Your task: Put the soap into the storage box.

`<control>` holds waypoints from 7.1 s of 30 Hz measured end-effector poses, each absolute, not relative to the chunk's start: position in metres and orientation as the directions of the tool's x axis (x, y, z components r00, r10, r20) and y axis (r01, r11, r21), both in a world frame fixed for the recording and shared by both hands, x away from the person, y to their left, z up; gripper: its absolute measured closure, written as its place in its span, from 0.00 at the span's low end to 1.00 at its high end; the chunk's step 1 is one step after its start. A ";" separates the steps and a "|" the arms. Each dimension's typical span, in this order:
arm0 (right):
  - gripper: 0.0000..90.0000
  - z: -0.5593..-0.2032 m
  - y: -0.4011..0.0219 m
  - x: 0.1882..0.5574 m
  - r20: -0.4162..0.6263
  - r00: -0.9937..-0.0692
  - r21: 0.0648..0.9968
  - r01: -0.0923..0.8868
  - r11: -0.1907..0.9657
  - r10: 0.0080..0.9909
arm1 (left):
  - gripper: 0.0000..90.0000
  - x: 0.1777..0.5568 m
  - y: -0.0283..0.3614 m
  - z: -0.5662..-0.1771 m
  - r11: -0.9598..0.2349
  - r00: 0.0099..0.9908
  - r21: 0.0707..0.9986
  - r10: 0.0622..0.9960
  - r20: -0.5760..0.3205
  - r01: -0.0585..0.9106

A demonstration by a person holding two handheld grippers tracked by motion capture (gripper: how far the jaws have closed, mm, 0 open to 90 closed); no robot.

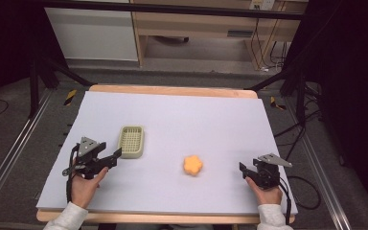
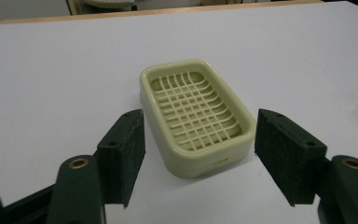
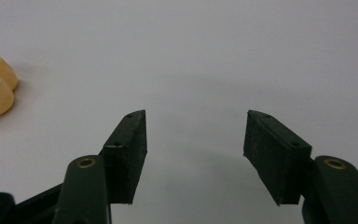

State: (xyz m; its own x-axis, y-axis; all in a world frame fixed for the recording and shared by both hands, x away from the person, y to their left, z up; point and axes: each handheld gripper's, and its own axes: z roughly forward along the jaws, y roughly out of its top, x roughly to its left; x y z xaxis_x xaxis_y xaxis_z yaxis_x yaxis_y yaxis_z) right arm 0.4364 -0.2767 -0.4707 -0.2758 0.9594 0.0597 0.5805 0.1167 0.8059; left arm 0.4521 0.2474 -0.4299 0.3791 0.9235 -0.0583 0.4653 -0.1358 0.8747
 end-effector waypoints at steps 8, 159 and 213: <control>0.44 -0.471 -0.277 0.438 0.058 -0.271 0.805 0.582 0.116 0.961 | 0.36 0.458 0.235 -0.418 -0.152 0.401 0.880 0.915 -0.048 0.450; 0.45 -0.474 -0.277 0.443 0.095 -0.292 0.782 0.614 0.111 0.952 | 0.29 0.486 -0.002 -0.469 -0.549 0.700 0.611 0.714 -0.012 0.570; 0.46 -0.473 -0.279 0.442 0.096 -0.295 0.783 0.612 0.111 0.951 | 0.28 0.478 0.017 -0.471 -0.558 0.704 0.619 0.710 0.012 0.553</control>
